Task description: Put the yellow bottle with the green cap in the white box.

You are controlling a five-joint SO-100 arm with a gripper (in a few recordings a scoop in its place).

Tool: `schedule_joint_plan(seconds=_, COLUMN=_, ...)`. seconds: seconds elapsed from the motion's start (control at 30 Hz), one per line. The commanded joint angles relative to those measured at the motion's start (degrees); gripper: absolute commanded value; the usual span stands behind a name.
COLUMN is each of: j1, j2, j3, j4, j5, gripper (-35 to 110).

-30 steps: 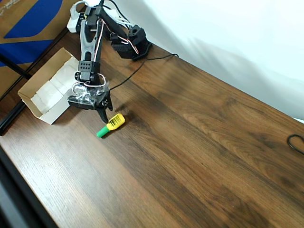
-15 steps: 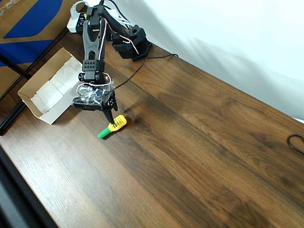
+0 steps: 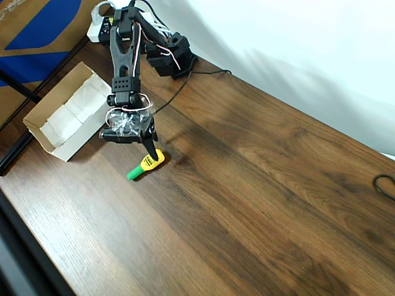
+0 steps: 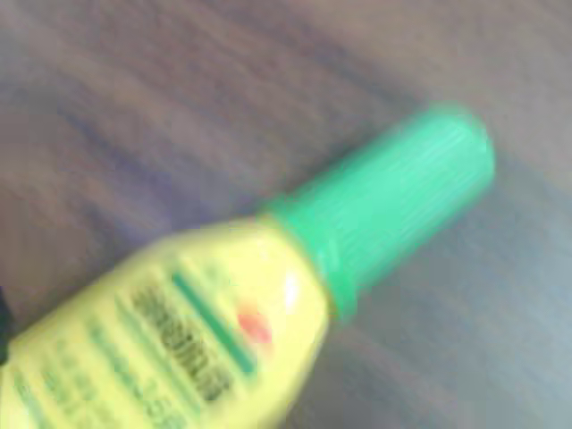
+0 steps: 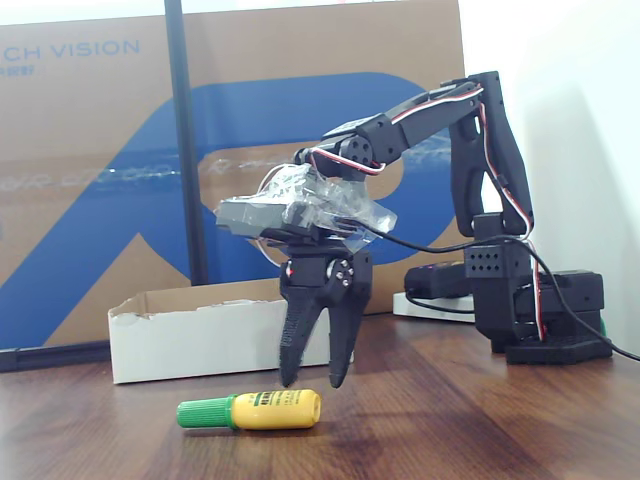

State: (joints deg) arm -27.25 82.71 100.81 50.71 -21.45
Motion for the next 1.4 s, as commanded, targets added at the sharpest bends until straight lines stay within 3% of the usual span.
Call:
schedule_joint_plan(seconds=0.0, j1=-1.14, j2=3.78, j3=-3.08, j4=1.49, j5=-2.99, gripper=33)
schedule_joint_plan(seconds=0.73, j1=-0.88, j2=5.10, j3=0.18, j4=4.39, j5=-9.23, gripper=32)
schedule_joint_plan(seconds=1.37, j1=14.15, j2=3.34, j3=-1.58, j4=8.26, j5=-16.61, gripper=33)
